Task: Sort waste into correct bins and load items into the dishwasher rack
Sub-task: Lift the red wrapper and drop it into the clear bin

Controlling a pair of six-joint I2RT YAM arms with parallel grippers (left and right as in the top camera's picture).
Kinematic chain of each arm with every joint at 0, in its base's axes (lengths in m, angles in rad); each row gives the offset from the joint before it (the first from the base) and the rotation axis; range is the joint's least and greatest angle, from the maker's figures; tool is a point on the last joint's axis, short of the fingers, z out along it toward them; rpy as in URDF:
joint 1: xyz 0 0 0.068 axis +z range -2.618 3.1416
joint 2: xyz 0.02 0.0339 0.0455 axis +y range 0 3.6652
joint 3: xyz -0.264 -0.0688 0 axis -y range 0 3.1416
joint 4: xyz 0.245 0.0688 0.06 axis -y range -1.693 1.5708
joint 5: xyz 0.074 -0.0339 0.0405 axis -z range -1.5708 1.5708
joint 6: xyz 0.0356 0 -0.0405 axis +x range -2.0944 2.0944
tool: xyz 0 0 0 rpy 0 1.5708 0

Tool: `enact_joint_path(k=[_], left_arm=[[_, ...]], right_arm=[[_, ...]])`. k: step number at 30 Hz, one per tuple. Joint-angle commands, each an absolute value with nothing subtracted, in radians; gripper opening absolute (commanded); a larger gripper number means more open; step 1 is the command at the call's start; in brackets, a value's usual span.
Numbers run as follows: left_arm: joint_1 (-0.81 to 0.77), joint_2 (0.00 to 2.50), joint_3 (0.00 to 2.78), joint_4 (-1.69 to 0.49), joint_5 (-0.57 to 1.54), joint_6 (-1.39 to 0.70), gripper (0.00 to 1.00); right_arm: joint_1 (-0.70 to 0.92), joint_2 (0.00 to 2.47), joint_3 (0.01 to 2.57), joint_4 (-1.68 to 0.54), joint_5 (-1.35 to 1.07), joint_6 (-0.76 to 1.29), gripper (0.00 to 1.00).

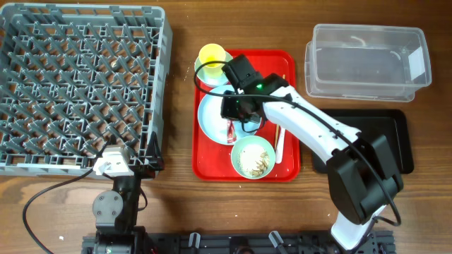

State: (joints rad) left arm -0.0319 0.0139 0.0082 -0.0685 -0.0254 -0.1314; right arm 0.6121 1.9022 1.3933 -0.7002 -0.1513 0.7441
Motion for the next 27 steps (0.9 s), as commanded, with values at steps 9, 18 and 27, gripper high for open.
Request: enact_joint_path(k=[9,18,27], left_arm=[[-0.037,0.007,0.006,-0.072,-0.02,-0.112,1.0],[-0.037,0.007,0.006,-0.072,-0.02,-0.112,1.0],[-0.037,0.007,0.006,-0.072,-0.02,-0.112,1.0]], right_arm=[[0.595,1.879,1.403,-0.658,-0.216,0.679,0.23],[0.583,1.877,1.443,-0.693,-0.232,0.654,0.04],[0.476,1.829,1.548,-0.802,-0.181,0.649,0.04]])
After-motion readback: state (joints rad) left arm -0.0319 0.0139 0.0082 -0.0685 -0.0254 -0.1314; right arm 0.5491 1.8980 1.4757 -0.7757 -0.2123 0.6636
